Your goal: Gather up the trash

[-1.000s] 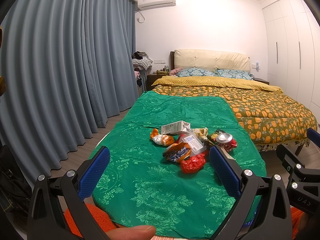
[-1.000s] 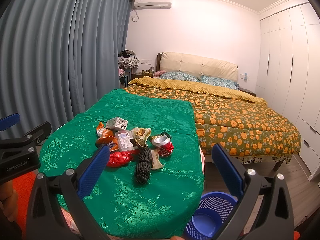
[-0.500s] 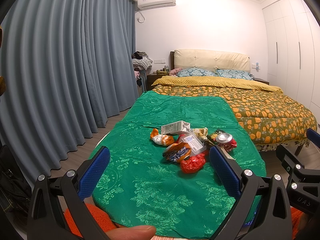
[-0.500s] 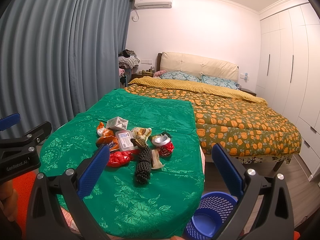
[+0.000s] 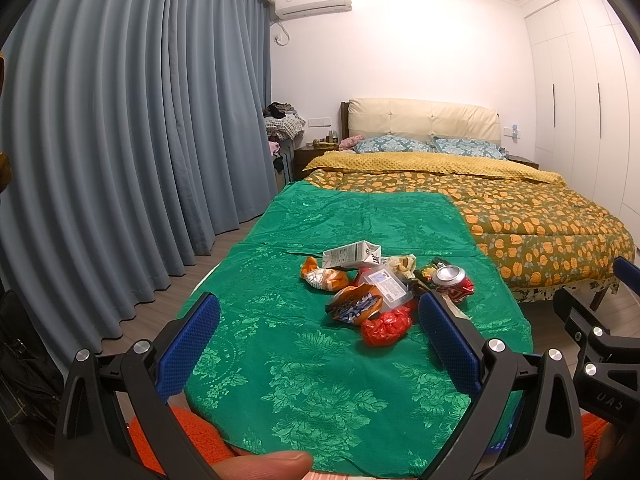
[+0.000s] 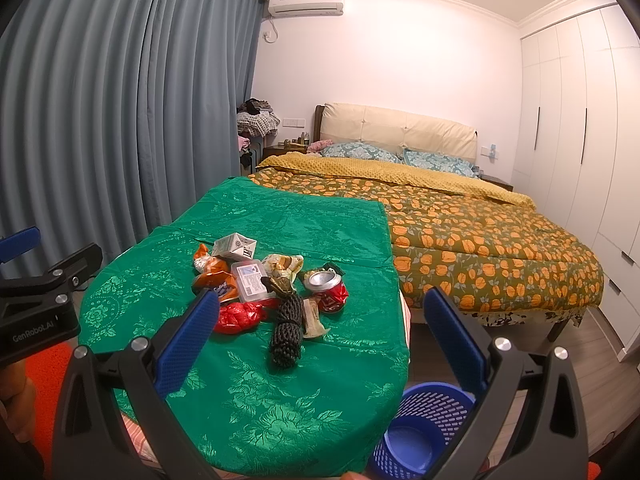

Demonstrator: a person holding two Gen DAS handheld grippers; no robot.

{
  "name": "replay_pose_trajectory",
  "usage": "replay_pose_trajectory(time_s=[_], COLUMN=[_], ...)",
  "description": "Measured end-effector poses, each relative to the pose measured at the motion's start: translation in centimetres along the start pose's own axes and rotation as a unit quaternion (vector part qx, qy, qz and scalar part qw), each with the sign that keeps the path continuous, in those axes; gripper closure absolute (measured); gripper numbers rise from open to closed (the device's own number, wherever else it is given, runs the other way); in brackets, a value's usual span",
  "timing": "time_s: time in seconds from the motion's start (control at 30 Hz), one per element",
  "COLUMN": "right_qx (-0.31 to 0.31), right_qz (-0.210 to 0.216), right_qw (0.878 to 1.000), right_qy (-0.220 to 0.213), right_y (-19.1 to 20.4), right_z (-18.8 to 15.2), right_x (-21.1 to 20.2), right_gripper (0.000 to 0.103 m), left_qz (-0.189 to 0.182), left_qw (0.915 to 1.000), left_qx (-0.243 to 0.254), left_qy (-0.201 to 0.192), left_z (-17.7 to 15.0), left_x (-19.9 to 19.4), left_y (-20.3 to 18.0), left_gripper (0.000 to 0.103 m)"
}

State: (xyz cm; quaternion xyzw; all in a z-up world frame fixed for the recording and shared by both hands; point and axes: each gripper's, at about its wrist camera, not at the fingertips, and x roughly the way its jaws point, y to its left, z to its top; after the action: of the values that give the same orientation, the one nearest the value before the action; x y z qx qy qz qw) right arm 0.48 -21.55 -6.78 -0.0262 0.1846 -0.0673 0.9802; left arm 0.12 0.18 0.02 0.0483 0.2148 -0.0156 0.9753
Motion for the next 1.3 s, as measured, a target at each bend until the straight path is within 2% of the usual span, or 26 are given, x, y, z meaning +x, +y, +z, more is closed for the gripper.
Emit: replay_pose_trajectory(time_s=[1.3], right_qx=[0.014], right_qz=[0.003], right_qw=[1.0], right_qy=[0.005], right_y=[-0.7], right_z=[0.1], right_x=[0.2], right_gripper=[0.004], left_qz=[0.003], left_qw=[1.0], left_qx=[0.0], left_qy=[-0.002], left_z=[-1.1], left_x=[0.0], left_y=[-0.5], left_gripper=[0.004])
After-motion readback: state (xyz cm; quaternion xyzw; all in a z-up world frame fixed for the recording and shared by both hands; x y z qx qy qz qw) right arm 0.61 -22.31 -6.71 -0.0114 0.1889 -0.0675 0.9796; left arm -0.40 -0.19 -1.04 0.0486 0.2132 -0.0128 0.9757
